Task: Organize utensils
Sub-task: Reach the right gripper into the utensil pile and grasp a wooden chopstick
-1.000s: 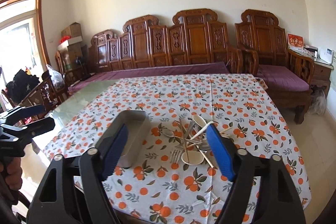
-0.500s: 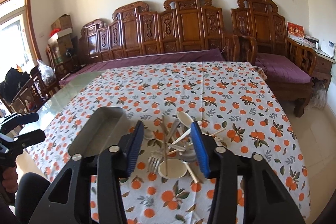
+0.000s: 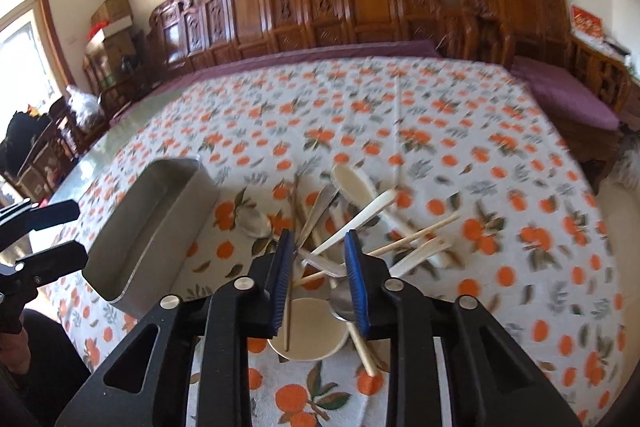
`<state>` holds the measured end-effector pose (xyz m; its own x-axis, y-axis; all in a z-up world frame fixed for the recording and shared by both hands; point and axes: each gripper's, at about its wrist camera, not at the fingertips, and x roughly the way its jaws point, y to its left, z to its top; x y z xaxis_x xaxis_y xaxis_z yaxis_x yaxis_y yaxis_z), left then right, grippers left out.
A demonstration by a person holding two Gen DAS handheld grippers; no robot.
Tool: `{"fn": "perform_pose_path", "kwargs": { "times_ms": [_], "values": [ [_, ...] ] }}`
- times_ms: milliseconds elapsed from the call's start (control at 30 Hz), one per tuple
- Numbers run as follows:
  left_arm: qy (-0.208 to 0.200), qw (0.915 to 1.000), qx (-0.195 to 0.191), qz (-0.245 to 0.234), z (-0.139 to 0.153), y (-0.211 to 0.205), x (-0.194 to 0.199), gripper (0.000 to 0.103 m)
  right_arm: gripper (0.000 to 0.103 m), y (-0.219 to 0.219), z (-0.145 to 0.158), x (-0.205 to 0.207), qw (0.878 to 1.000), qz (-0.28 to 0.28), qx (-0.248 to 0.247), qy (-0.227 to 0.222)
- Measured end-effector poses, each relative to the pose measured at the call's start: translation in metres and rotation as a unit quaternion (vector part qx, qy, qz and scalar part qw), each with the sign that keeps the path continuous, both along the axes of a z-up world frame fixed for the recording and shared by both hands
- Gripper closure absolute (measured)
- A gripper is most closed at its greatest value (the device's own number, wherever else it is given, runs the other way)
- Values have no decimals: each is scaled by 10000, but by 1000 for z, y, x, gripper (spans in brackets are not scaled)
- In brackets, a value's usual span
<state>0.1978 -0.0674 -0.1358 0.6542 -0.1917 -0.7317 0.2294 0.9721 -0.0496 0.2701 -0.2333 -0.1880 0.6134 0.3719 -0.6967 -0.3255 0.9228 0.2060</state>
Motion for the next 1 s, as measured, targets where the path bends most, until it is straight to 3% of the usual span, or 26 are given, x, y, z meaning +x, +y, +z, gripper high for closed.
{"fn": "perform_pose_path", "kwargs": {
  "times_ms": [167, 367, 500, 633, 800, 1000],
  "values": [
    [114, 9999, 6, -17, -13, -1, 4, 36, 84, 21, -33, 17, 9982, 339, 13, 486],
    [194, 9998, 44, -9, -19, -1, 3, 36, 85, 34, -47, 29, 9967, 457, 40, 670],
    [204, 9997, 111, -5, -20, -3, 3, 36, 88, 44, -56, 31, 9953, 575, -224, 746],
    [252, 9995, 203, 15, -23, -6, 6, 36, 97, 44, -55, 31, 9953, 606, -229, 726],
    [269, 9992, 291, 2, -25, -13, 8, 36, 97, 33, -45, 26, 9956, 718, -13, 595],
    [347, 9986, 393, -70, -34, -34, 18, 36, 97, -4, -24, 22, 9972, 464, 474, 338]
  ]
}}
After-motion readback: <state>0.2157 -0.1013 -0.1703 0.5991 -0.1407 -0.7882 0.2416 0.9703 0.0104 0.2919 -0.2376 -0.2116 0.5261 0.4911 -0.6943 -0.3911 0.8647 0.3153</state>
